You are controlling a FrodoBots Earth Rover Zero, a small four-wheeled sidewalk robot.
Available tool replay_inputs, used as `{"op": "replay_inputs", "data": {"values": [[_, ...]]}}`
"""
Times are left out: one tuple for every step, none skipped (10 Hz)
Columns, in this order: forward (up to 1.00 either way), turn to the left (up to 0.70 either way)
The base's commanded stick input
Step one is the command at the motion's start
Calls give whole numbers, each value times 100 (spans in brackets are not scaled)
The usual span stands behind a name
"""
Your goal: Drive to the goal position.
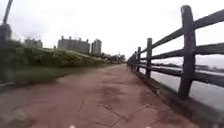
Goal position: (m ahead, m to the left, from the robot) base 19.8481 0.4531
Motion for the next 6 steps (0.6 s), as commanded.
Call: {"op": "replay_inputs", "data": {"values": [[100,-28],[100,-28],[100,-28],[100,11],[100,12],[100,12]]}}
